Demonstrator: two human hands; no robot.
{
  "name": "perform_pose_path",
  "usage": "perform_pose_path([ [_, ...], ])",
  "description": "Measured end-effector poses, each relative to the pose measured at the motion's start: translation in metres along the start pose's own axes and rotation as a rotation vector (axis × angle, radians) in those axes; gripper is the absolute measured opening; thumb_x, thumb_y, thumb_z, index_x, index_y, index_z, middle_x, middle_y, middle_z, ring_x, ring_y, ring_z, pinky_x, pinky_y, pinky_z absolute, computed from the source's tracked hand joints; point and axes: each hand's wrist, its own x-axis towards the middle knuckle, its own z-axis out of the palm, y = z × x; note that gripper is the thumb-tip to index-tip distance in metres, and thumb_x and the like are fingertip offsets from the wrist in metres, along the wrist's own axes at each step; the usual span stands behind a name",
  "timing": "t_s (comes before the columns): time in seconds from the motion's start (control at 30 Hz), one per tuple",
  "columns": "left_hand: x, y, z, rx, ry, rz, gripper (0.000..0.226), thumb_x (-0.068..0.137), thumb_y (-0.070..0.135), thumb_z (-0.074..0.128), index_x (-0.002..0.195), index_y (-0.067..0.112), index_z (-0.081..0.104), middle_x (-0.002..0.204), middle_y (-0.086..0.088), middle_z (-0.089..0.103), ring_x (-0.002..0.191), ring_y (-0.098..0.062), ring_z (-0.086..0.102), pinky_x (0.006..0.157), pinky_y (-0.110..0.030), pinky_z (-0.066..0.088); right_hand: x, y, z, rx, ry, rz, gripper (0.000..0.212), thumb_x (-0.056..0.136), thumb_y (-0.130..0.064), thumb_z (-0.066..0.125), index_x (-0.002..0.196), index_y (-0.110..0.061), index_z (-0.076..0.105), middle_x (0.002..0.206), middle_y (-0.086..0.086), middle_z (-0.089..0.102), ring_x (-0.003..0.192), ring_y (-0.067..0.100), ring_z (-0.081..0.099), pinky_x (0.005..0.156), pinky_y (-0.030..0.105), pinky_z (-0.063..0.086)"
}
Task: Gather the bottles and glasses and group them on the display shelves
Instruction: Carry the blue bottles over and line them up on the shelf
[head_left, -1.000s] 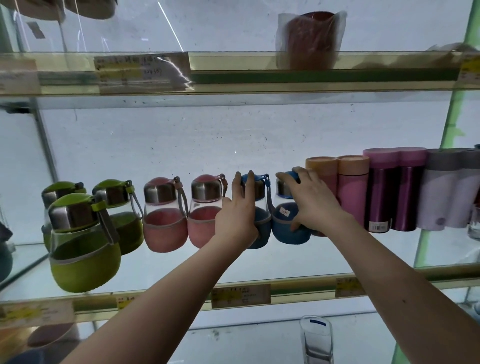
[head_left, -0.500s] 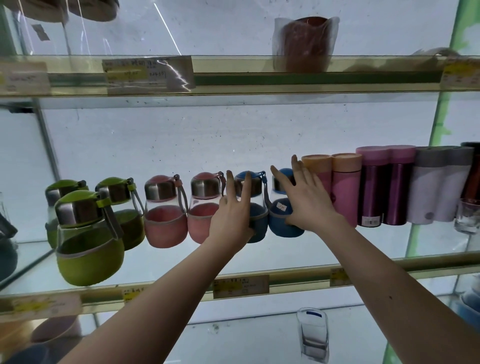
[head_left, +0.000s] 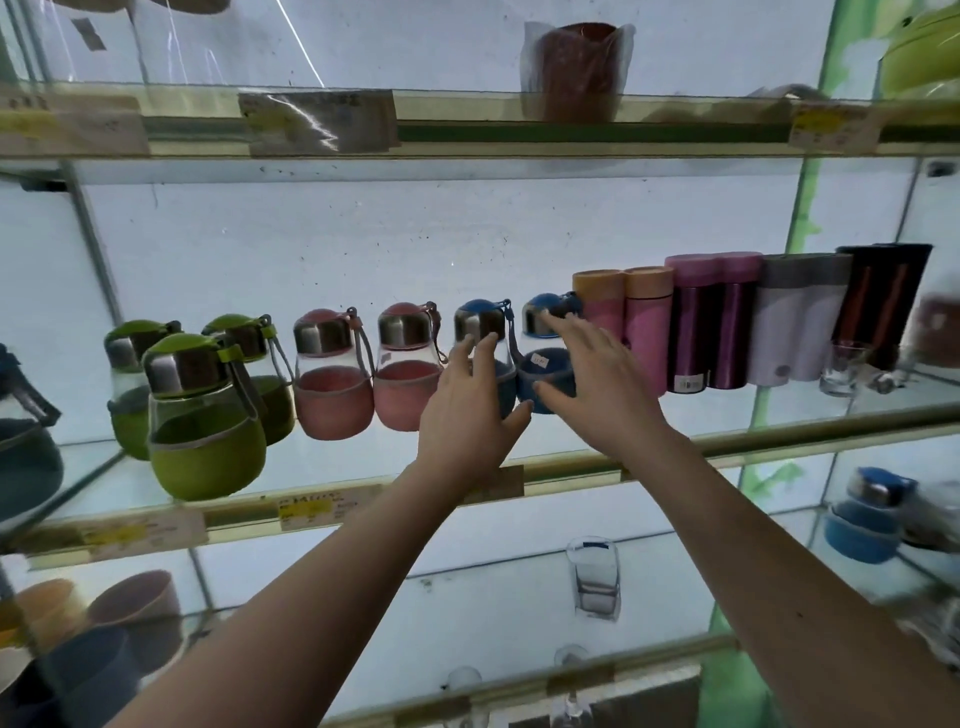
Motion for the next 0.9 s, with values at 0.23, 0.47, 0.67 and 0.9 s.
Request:
perform_pose_path([
  [0.23, -0.035, 0.027, 0.011, -0.303, 0.034, 0.023, 0.06, 0.085, 0.029, 0.065, 0.136, 0.016, 0.038, 0.136, -0.004, 0.04, 0.114, -0.022, 0.051, 0.087, -0.04, 0.049, -0.044, 0.005, -0.013, 0.031, 0.102, 0.038, 0.057, 0.088, -0.031, 0.06, 0.14, -0.023, 0.039, 0.14, -0.003, 0.045, 0.128, 0.017, 0.04, 0.102, 0.031, 0.031],
  [0.47, -0.055, 0.056, 0.037, -0.478, -0.014, 0.039, 0.055, 0.086, 0.024, 0.065, 0.133, 0.019, 0.039, 0.128, 0.004, 0.043, 0.099, -0.012, 0.054, 0.081, -0.033, 0.049, -0.082, 0.032, -0.024, 0.052, 0.116, 0.129, 0.051, 0.09, -0.03, 0.058, 0.138, -0.022, 0.042, 0.139, -0.004, 0.047, 0.128, 0.016, 0.039, 0.102, 0.03, 0.029],
  [0.67, -0.065, 0.086, 0.077, -0.589, -0.034, 0.052, 0.048, 0.086, 0.017, 0.063, 0.128, 0.017, 0.041, 0.124, 0.003, 0.046, 0.09, -0.001, 0.054, 0.073, -0.022, 0.047, -0.116, 0.082, -0.033, 0.077, 0.118, 0.206, 0.049, 0.091, -0.029, 0.057, 0.137, -0.021, 0.043, 0.138, -0.004, 0.049, 0.128, 0.015, 0.039, 0.101, 0.026, 0.029],
  [0.9, -0.08, 0.144, 0.151, -0.621, -0.107, 0.032, 0.045, 0.086, 0.019, 0.064, 0.124, 0.02, 0.041, 0.122, 0.005, 0.048, 0.09, -0.008, 0.057, 0.072, -0.032, 0.051, -0.16, 0.169, -0.058, 0.073, 0.051, 0.331, 0.052, 0.092, -0.033, 0.055, 0.14, -0.022, 0.039, 0.142, 0.0, 0.045, 0.131, 0.019, 0.037, 0.106, 0.034, 0.031],
])
